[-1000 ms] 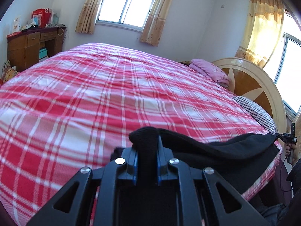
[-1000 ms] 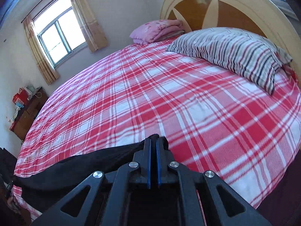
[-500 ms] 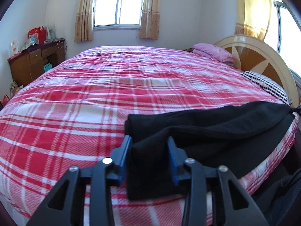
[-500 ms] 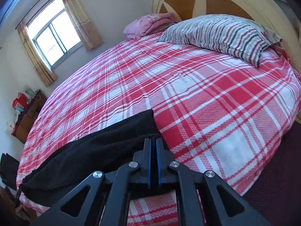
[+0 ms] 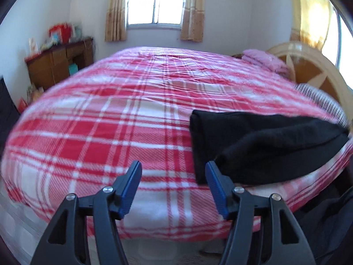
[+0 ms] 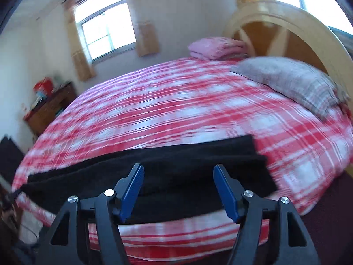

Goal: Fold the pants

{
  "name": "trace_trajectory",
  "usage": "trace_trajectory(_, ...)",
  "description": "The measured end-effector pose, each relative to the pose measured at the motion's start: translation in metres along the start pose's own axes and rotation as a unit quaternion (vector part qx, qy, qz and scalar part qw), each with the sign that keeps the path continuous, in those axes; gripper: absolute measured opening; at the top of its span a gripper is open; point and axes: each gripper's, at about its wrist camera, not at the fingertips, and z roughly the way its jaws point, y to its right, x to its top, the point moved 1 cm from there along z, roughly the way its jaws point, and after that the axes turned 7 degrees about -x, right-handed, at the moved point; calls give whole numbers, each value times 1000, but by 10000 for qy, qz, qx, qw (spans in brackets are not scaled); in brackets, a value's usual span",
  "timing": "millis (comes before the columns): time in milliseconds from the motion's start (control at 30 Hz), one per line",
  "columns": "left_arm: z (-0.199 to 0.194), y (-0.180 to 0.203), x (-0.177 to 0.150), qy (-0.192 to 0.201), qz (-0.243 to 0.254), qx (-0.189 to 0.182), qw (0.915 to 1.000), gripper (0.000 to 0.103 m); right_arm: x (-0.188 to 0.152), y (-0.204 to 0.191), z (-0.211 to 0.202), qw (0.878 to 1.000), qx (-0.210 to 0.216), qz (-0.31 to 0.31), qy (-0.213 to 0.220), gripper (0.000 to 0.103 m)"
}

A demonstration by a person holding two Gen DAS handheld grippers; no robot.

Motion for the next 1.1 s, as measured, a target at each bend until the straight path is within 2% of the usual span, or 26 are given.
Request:
trace_trajectory(100,-8,0,3,105,-479,-510,9975,63,-5,-66,11,9965,190,-810,26,67)
trace_trajectory(233,-4,8,5,-147,-903,-1031,9905,63,-25,-156,28,9795,498,-1952,-54,67)
trace_trajectory(300,0,10,1,-302,-1172,-1259,9846,63,-38,-183,33,9713,681,-2279,-106,67)
trace_trajectory(333,3,10,-3,-371,-1383,-1470,9787,63,-45,-196,37,9667,754,-2443,-120,67)
trace_trajectory(433,19,7,-16,-662,-2141,-2098,9517,63,-61,-228,45,9545,739,-2890,1,67)
trace_trajectory(500,23,8,-19,-676,-2325,-2260,9436,55,-66,-244,51,9485,687,-3092,74,67)
trace_trajectory(567,21,6,-17,-578,-2508,-2440,9350,54,-69,-255,57,9440,650,-3235,90,67)
trace_trajectory(600,18,5,-16,-518,-2560,-2469,9332,54,-70,-261,62,9406,608,-3340,77,67)
trace_trajectory(733,11,0,-9,-409,-2572,-2233,9393,54,-80,-278,73,9240,395,-3801,108,67)
trace_trajectory(900,20,-2,-11,-629,-2793,-2146,9338,54,-97,-287,80,8990,48,-4373,231,67)
trace_trajectory(1100,19,-11,-9,-524,-3179,-2227,9201,54,-102,-288,79,8913,-88,-4520,345,67)
